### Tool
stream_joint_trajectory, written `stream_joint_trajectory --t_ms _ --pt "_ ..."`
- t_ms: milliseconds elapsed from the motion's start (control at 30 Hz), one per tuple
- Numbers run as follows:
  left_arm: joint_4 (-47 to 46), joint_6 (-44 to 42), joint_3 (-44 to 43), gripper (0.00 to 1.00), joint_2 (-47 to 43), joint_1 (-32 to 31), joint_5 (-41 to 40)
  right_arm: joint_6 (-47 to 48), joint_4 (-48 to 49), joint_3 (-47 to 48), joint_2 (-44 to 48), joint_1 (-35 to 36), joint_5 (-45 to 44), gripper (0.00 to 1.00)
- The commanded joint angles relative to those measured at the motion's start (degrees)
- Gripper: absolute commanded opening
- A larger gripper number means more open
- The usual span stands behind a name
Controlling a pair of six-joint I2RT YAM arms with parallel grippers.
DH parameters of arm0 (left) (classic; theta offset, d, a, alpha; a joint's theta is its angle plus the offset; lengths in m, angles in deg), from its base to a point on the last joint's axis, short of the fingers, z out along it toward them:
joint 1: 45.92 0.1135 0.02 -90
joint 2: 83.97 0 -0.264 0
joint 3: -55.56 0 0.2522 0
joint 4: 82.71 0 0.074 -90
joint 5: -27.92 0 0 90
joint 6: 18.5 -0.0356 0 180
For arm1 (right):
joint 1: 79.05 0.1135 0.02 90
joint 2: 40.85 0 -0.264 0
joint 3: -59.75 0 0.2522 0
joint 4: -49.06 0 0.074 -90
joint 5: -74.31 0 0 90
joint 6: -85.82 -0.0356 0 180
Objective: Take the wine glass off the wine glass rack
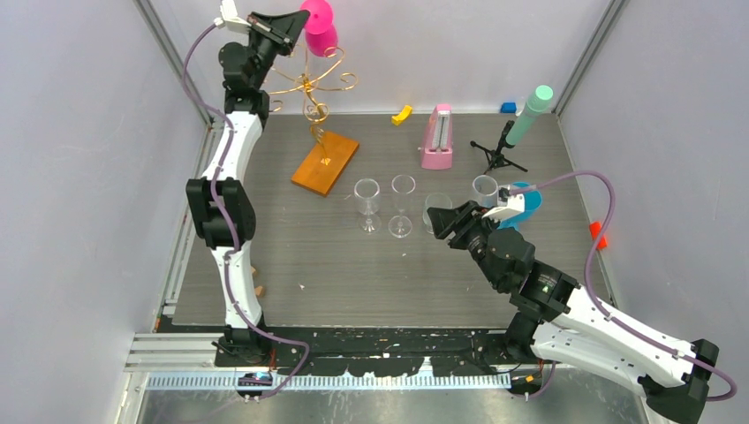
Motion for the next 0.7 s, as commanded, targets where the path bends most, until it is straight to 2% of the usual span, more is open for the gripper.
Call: stream_joint_trajectory --t_ms 0,133,267,367,667 --pt "-12.36 1.24 -1.68 0.0 -2.78 -1.26 4.65 2.0 2.93 1.46 0.82 0.28 2.09 0.59" --pt "-16.43 2.08 0.52 0.0 -4.76 -1.96 6.62 2.89 4.78 0.6 1.89 0.29 5.25 0.71" --pt "-22.65 7.46 6.07 0.0 -8.16 -2.42 6.79 2.55 5.84 0.05 3.06 0.3 6.2 0.77" --pt "-27.76 11.06 12.11 0.0 -12.57 -3.11 6.65 2.14 6.99 -0.05 4.43 0.3 6.39 0.79" --pt "-32.36 22.57 31.06 0.0 -28.66 -4.51 2.05 -0.54 14.09 1.36 4.59 0.3 10.56 0.81"
